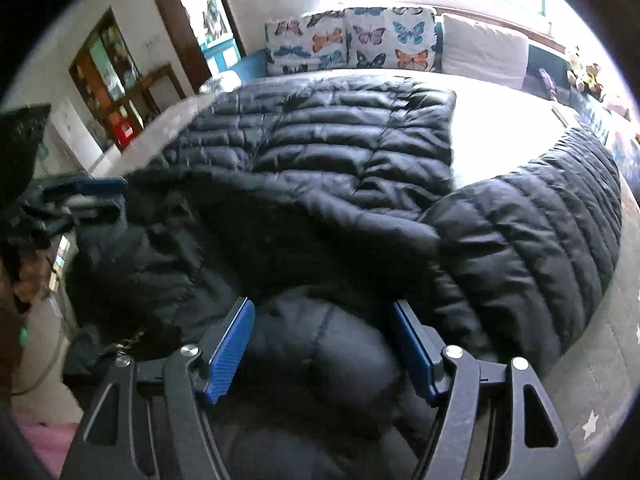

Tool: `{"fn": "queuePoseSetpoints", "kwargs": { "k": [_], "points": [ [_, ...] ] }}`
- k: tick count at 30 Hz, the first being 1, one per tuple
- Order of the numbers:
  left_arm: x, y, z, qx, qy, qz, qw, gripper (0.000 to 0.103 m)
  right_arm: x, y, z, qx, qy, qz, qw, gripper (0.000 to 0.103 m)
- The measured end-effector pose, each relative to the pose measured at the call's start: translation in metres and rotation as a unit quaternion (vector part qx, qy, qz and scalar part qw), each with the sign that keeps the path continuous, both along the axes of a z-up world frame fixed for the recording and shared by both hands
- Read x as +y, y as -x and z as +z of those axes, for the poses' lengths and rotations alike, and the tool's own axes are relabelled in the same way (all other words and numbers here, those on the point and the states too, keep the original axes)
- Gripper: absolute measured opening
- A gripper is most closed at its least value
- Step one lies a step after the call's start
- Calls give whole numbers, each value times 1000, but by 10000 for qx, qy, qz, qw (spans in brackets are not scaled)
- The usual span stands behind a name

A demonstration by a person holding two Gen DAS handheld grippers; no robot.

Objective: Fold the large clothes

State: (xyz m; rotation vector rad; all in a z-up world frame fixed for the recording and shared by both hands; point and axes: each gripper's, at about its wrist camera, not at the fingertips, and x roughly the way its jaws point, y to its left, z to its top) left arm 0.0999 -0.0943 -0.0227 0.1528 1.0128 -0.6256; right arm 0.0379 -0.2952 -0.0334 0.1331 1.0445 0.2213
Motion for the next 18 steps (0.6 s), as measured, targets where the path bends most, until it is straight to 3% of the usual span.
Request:
{"fn": "queuePoseSetpoints", "kwargs": {
  "k": [4,8,12,18],
  "points": [
    [-46,-12,-25,272,-220,-282,9990,66,-44,5,15,-166,-168,-500,9985,76],
    [-70,-15,-37,481,-124,-403,9979,66,-114,8,18,-174,-344,-1287,9909,76],
    [-93,-9,-36,444,-114,-630,9970,66,-170,-1,5,-54,-422,-1934,9802,76],
    [-131,-8,-33,490,13,-949,9943,65,-237,-23,-27,195,-996,-2672,9583,76]
  ]
}}
